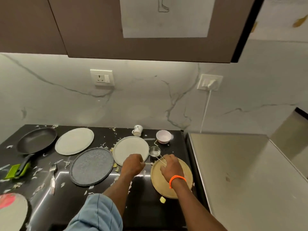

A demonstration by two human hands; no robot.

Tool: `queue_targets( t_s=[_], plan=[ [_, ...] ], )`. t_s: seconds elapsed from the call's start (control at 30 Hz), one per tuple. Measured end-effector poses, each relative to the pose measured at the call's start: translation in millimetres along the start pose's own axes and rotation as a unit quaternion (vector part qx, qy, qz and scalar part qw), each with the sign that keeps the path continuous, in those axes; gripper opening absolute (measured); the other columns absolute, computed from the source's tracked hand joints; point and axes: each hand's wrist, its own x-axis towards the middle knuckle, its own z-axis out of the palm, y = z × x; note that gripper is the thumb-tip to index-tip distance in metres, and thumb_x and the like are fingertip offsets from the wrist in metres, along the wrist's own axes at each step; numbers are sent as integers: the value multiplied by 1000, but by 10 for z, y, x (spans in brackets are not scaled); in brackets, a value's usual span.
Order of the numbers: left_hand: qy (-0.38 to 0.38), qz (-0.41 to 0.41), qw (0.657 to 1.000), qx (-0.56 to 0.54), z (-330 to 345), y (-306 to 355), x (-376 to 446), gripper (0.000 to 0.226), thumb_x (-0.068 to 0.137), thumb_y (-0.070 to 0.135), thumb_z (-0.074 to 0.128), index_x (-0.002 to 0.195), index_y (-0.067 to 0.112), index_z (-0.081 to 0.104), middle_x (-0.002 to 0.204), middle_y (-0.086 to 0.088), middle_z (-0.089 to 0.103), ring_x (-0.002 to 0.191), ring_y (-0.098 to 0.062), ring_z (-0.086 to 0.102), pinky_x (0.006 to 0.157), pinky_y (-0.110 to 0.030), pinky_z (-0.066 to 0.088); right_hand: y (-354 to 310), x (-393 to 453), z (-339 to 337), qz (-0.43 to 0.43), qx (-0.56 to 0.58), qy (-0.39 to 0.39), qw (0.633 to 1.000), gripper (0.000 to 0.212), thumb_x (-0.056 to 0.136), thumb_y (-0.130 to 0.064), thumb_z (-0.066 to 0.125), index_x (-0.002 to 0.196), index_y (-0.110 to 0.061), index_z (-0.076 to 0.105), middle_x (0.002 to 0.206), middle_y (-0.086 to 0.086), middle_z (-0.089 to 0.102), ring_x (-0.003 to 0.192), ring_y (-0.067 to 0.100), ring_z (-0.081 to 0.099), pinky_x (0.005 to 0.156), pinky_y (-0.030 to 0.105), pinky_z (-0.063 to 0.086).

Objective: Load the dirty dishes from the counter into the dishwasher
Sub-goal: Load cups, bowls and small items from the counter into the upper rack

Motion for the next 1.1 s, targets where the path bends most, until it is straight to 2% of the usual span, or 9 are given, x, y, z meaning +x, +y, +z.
queue_targets(
  t_s=[0.13, 0.3, 0.47, 0.6, 0.67, 0.73, 0.87, 0.97, 1.1],
  plan=[
    [3, -15, 1000, 2, -34, -209, 468, 15, 87, 36, 69, 97, 27, 73, 97, 5, 71, 87, -13, 64, 86, -34, 57, -222, 397, 195, -19, 8, -12, 1000, 44, 87, -25, 67, 130, -19, 59, 125, 2, 56, 119, 22, 52, 99, 33, 48],
    [16, -30, 999, 8, -71, -343, 882, 18, 90, 35, 66, 101, 22, 73, 101, 2, 72, 91, -15, 63, 80, -30, 52, -442, 657, 501, -37, 8, -113, 993, 25, 83, -21, 68, 107, -17, 67, 109, 4, 66, 99, 23, 64, 86, 35, 55],
    [17, -42, 999, 7, -60, -339, 1169, 24, 93, 38, 66, 112, 25, 70, 110, 3, 70, 96, -13, 62, 88, -30, 53, -546, 884, 715, -41, -10, -155, 987, 40, 87, -22, 68, 125, -13, 59, 128, 7, 59, 116, 26, 58, 99, 36, 50],
    [18, -34, 999, 16, -46, -305, 1214, 39, 93, 39, 67, 130, 27, 60, 132, 3, 61, 112, -15, 61, 96, -31, 50, -555, 899, 703, -35, -30, -184, 982, 56, 89, -24, 69, 139, -14, 48, 143, 7, 49, 131, 26, 49, 110, 36, 42],
    [9, -42, 999, 8, 134, -175, 1944, 52, 92, 40, 68, 140, 29, 53, 145, 1, 51, 122, -19, 58, 101, -35, 51, -346, 1559, 879, -28, -54, -218, 974, 62, 88, -24, 70, 143, -14, 44, 146, 8, 44, 137, 28, 42, 114, 38, 38],
    [-1, -44, 999, 11, 50, -174, 1945, 62, 91, 43, 69, 147, 33, 46, 151, -1, 43, 129, -21, 53, 104, -36, 50, -377, 1550, 944, -37, -95, -238, 966, 58, 88, -23, 68, 141, -13, 46, 144, 10, 42, 138, 29, 36, 115, 40, 37],
    [-21, -55, 998, 28, 61, -337, 1977, 61, 93, 47, 65, 149, 40, 42, 158, -3, 34, 140, -25, 42, 112, -41, 43, -501, 1393, 1145, -57, -113, -252, 959, 49, 89, -15, 62, 136, -9, 52, 138, 13, 44, 135, 31, 37, 113, 42, 39],
    [-25, -51, 998, 22, 74, -334, 2088, 57, 94, 48, 64, 147, 39, 45, 157, -6, 35, 141, -27, 40, 114, -42, 40, -522, 1396, 1137, -64, -107, -260, 958, 51, 88, -13, 64, 138, -9, 51, 138, 14, 44, 131, 31, 43, 111, 41, 41],
    [51, -59, 997, 22, 130, -120, 2300, 67, 91, 58, 63, 142, 19, 44, 138, -11, 48, 121, -26, 52, 100, -38, 50, -447, 1457, 1141, -59, -119, -257, 957, 52, 88, -9, 65, 138, -10, 50, 137, 13, 43, 125, 31, 48, 109, 41, 42]
  ],
)
